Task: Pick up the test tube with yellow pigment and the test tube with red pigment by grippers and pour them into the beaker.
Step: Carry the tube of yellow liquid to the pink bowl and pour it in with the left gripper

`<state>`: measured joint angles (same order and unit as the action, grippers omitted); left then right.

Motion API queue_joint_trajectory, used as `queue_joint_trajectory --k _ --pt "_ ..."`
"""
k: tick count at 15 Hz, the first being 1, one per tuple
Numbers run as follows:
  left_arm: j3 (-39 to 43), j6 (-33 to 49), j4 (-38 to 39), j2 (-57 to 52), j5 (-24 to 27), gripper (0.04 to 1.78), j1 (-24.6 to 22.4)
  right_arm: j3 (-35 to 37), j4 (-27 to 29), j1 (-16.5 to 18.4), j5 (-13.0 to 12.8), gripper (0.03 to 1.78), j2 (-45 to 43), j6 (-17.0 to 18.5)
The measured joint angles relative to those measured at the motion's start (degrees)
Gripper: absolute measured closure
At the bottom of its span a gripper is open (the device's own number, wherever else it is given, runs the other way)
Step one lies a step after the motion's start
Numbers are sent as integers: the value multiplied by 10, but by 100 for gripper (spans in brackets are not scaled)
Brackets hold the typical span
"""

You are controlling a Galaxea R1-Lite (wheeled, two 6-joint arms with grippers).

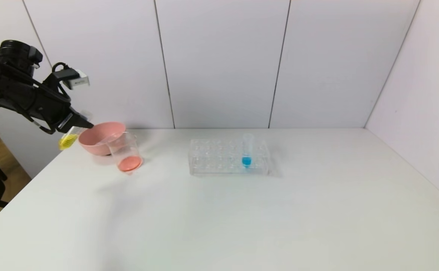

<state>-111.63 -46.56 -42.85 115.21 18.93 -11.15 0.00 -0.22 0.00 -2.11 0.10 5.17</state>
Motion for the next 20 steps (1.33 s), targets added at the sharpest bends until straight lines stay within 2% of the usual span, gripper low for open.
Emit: queue_joint_trajectory --k 3,7,11,14,18,20 --pt "-25 -68 -20 15 -72 137 32 0 0 0 0 10 0 0" --pt "-31 -119 -15 23 -152 137 69 0 0 0 0 10 0 0" --pt "-32 -131 -6 30 -207 137 108 0 0 0 0 10 0 0" --pt "-32 -150 -13 38 -270 137 133 0 0 0 0 10 0 0" --pt "-32 -171 -29 42 -331 137 146 0 0 0 0 10 0 0" --pt "-32 -177 -30 42 -340 137 146 0 0 0 0 10 0 0"
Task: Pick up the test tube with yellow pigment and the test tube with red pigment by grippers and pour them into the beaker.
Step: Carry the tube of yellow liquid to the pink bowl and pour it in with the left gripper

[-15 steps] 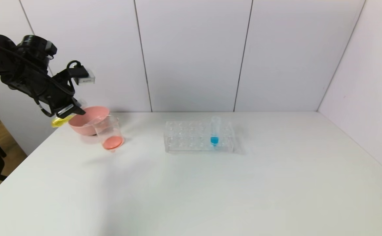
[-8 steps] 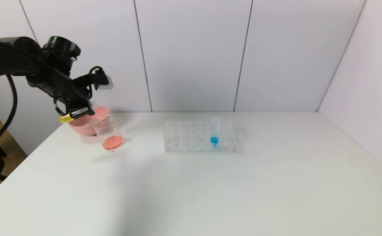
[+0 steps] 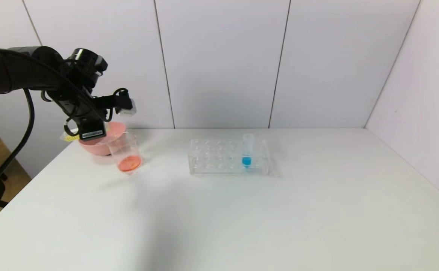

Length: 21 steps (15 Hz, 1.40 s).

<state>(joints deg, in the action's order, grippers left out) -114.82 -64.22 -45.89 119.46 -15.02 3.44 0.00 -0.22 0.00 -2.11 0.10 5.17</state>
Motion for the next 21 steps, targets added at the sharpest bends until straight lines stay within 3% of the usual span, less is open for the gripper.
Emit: queue_joint_trajectory --k 21 --pt "0 -39 -29 21 -236 137 63 0 0 0 0 10 0 0"
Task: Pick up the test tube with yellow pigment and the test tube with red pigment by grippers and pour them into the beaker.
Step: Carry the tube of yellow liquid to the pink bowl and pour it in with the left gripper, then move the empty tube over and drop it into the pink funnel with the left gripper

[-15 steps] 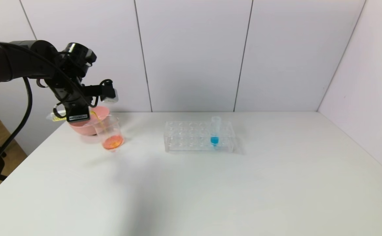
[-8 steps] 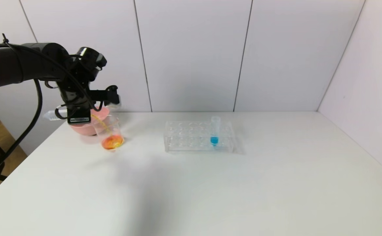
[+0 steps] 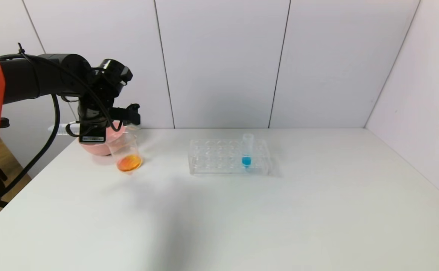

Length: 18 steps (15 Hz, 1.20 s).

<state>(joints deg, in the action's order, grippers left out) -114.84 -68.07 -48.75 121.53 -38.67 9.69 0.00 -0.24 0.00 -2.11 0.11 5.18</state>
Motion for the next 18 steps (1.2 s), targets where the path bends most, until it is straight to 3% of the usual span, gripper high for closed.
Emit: queue_joint_trajectory --k 3,6,12,15,18 --pt "3 8 1 -8 11 137 2 0 0 0 0 10 0 0" --pt "8 58 1 -28 58 137 1 0 0 0 0 10 0 0" --pt "61 348 31 -81 267 137 -11 0 0 0 0 10 0 0" --pt "176 478 143 -121 296 137 -27 0 0 0 0 10 0 0" --pt "346 520 327 -181 304 137 -53 0 0 0 0 10 0 0"
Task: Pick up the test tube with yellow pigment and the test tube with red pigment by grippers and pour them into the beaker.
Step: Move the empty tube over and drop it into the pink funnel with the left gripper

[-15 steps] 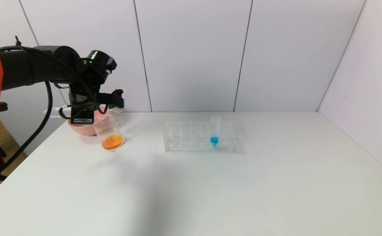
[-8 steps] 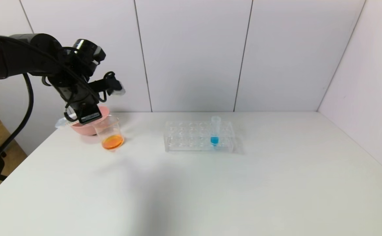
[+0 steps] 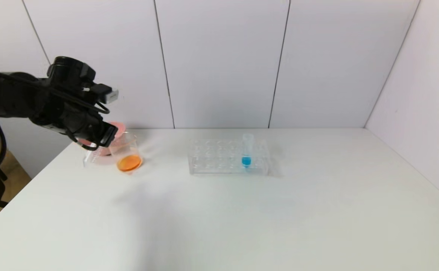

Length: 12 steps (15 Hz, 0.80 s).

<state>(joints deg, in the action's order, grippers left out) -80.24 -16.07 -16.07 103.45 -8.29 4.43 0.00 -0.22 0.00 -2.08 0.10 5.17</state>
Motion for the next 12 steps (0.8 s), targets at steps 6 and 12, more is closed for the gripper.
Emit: queue_joint_trajectory --k 6,12 --pt "308 122 325 -158 -9 137 -32 0 0 0 0 10 0 0" --pt "388 204 578 -145 -10 137 -93 0 0 0 0 10 0 0"
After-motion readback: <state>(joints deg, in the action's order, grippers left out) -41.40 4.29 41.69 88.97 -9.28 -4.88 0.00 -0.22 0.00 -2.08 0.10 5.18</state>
